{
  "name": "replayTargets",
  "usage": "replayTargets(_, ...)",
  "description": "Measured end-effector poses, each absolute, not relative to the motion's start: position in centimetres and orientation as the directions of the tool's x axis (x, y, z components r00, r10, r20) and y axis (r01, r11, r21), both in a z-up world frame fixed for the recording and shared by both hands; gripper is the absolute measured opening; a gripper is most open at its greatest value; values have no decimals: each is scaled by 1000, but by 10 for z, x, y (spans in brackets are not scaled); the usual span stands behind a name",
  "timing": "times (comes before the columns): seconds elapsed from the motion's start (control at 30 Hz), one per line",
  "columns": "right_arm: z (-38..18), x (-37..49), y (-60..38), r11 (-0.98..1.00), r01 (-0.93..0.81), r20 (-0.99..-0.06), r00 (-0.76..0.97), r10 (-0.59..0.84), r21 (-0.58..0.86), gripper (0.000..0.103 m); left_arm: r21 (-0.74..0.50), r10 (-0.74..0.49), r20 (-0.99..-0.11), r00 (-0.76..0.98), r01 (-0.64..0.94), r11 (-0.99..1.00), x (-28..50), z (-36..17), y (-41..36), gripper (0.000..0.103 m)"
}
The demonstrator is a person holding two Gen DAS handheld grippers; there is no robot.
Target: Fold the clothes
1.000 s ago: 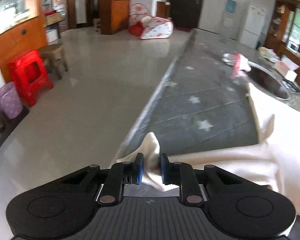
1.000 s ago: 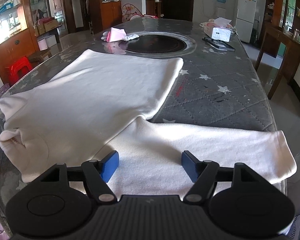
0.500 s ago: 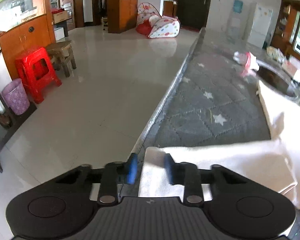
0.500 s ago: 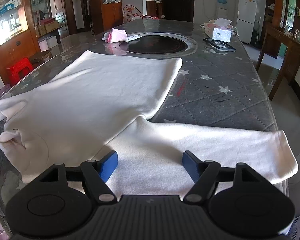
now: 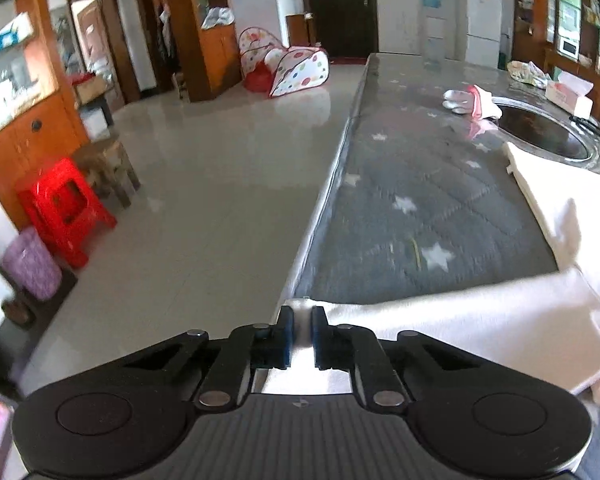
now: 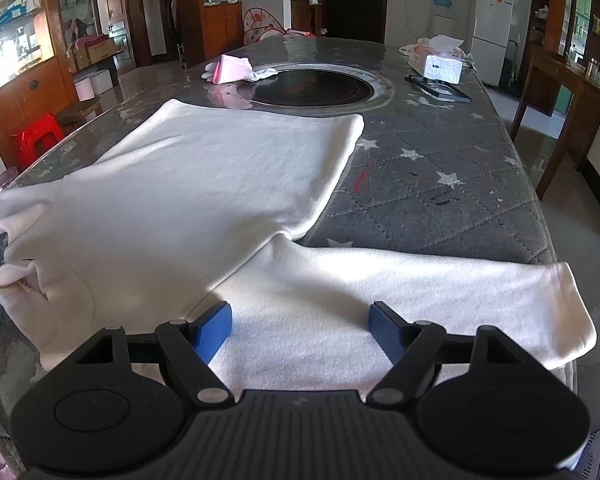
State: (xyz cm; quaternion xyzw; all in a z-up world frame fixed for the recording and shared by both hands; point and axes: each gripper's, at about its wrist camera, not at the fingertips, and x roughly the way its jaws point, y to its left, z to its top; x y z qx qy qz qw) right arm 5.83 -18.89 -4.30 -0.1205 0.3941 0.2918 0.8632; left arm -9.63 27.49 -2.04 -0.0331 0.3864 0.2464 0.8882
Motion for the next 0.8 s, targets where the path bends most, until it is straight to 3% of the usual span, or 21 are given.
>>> replayTargets(0.23, -43, 59, -187, 804, -594, -754, 520, 402, 19, 79, 275, 467, -666, 582, -390, 879, -41, -28, 280, 10)
replayTargets(0.4, -44, 61, -186, 806, -592, -757, 520, 396, 14, 81, 312, 492, -662, 566, -388, 867, -30, -34, 282, 11)
replayTargets(0.5, -45, 61, -187, 807, -591, -756, 521, 396, 15, 82, 330, 507, -658, 556, -392, 859, -25, -37, 284, 18)
replayTargets(0.57, -44, 61, -186, 807, -591, -756, 521, 395, 14, 82, 342, 518, -656, 550, -395, 853, -23, -39, 285, 29)
replayTargets(0.8, -44, 60, -186, 808, -590, -757, 523, 392, 11, 82, 231, 443, -634, 634, -392, 890, -27, -8, 268, 33)
